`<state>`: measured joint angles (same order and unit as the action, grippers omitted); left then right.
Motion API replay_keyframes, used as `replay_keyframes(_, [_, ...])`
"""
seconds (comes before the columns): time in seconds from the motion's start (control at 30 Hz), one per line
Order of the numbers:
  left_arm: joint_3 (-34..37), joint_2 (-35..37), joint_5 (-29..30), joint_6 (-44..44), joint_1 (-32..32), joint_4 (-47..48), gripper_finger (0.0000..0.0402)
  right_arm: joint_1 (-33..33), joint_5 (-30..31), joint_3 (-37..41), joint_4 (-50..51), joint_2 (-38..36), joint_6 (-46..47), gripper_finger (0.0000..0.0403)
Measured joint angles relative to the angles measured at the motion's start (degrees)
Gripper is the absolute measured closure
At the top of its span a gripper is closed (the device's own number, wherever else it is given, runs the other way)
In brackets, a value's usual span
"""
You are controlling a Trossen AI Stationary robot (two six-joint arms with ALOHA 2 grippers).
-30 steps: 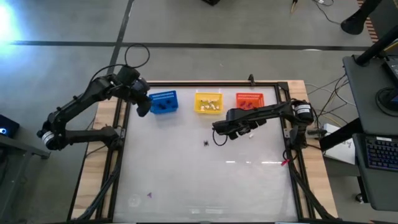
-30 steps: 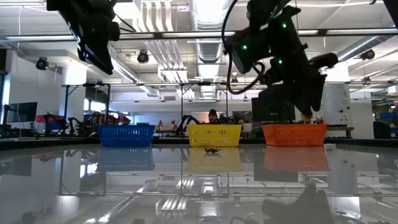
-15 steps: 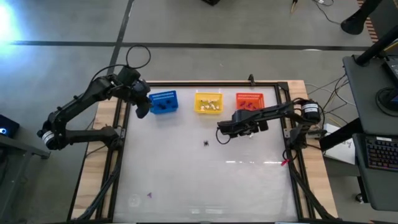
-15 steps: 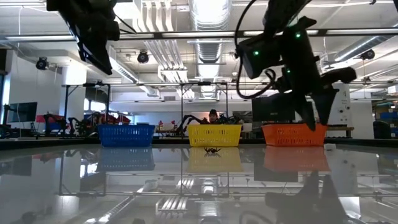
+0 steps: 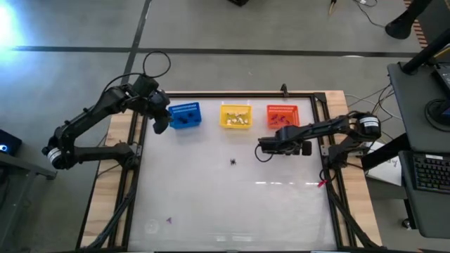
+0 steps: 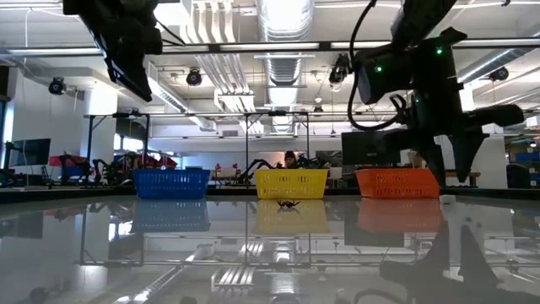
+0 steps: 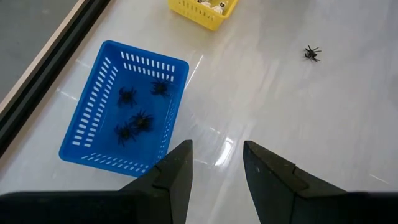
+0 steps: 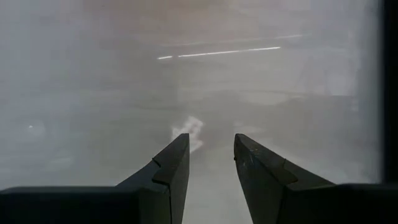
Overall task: Sort Halloween decoration
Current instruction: Put the white skeleton toy into the yellow basket
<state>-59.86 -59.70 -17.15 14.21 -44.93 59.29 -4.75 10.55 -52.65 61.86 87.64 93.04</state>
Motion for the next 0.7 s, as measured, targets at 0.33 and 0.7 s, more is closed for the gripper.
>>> replay_keyframes(0.33, [0.00,0.00,0.02,0.07,0.00,-0.05,0.0277,0.00,-0.05,2.35,-5.23,2.03,0.01,0.0282])
replay_keyframes(0.7, [0.00,0.00,0.02,-0.15,0.00,-0.07,0.0277,-0.01,-0.42,6.87,-11.44,4.05,-1.10,0.0299])
